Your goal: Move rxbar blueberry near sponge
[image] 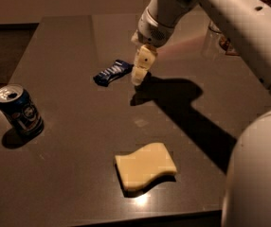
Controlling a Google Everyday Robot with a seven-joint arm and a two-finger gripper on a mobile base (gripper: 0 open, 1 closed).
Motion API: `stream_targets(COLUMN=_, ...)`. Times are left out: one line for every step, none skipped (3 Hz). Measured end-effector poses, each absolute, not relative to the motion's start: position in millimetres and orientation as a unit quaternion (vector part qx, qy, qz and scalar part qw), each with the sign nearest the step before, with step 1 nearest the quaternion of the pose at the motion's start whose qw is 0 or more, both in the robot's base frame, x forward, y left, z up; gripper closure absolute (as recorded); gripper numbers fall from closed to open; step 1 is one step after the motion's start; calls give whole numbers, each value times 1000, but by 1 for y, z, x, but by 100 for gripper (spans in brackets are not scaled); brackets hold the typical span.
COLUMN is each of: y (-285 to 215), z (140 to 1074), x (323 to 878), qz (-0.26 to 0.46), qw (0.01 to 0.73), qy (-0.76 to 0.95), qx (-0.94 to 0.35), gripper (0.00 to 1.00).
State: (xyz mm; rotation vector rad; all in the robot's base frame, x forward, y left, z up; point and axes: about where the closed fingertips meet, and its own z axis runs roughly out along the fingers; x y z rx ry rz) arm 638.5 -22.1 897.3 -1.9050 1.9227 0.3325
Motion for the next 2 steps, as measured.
stream_targets(y=15, z=877, x=649, qz=119, qw=202, qy=686, qx=-689, gripper=0)
stream_targets(y=40, z=858, x=655, qz=121, qw=185, qy=682, qx=-697, gripper=0)
